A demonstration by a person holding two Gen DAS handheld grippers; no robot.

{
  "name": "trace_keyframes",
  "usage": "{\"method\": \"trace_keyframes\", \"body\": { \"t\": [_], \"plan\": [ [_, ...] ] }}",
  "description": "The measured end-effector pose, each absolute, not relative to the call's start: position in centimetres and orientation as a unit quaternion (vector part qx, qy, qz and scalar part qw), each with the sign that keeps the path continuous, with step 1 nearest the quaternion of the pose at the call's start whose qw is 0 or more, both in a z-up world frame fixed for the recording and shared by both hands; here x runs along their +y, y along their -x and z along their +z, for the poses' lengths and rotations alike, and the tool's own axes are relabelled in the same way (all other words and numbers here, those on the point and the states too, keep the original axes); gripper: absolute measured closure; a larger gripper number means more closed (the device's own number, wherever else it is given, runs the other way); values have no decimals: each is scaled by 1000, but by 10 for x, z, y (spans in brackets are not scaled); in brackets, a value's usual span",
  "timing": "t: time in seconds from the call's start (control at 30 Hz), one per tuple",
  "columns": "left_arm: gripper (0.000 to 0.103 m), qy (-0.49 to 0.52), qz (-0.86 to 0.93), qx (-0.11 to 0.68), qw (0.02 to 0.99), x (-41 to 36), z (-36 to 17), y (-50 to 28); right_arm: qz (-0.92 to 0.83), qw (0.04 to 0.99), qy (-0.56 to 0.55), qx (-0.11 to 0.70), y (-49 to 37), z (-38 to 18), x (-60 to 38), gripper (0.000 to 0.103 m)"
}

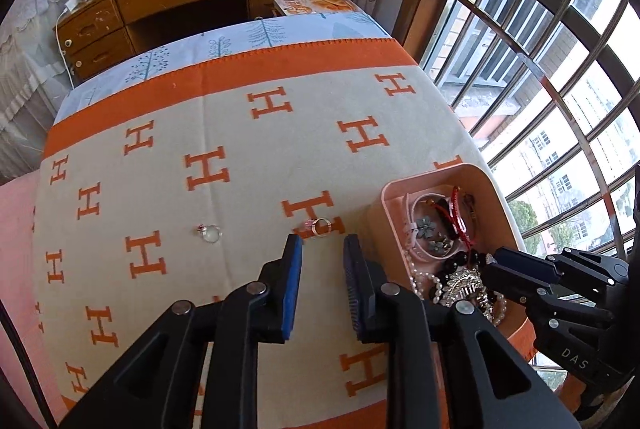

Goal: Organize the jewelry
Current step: 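Lift both tools out of the pink box over the blanket, then lower the right tool onto the round crystal ring and close it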

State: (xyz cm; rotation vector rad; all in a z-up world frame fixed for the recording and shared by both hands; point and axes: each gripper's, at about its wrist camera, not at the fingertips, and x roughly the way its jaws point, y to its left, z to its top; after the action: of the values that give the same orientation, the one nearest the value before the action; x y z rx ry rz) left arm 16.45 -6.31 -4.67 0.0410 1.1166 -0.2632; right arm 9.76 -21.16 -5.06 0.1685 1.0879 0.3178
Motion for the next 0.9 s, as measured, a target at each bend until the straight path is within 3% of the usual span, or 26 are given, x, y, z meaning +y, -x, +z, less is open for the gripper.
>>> {"method": "trace_keyframes", "body": {
  "t": [0.13, 0.23, 0.27, 0.63, 0.9],
  "plan": [
    [74, -17, -102, 518, 849, -29, -34, -162, 177, 837, -63, 514, -108, -39, -186, 83],
    [42, -18, -86, 501, 861, -3, -23, -161, 206, 833, -25, 514, -122, -32, -160, 83],
    [39, -21, -80, 492, 867, 4, -20, -160, 215, 829, -7, 515, -128, -31, -151, 83],
    [39, -26, -56, 520, 852, 66, -51, -183, 275, 756, 109, 584, -207, -83, -90, 83],
    [39, -6, -56, 552, 832, 83, -92, -189, 260, 739, 173, 597, -214, -106, -70, 83]
  ]
}}
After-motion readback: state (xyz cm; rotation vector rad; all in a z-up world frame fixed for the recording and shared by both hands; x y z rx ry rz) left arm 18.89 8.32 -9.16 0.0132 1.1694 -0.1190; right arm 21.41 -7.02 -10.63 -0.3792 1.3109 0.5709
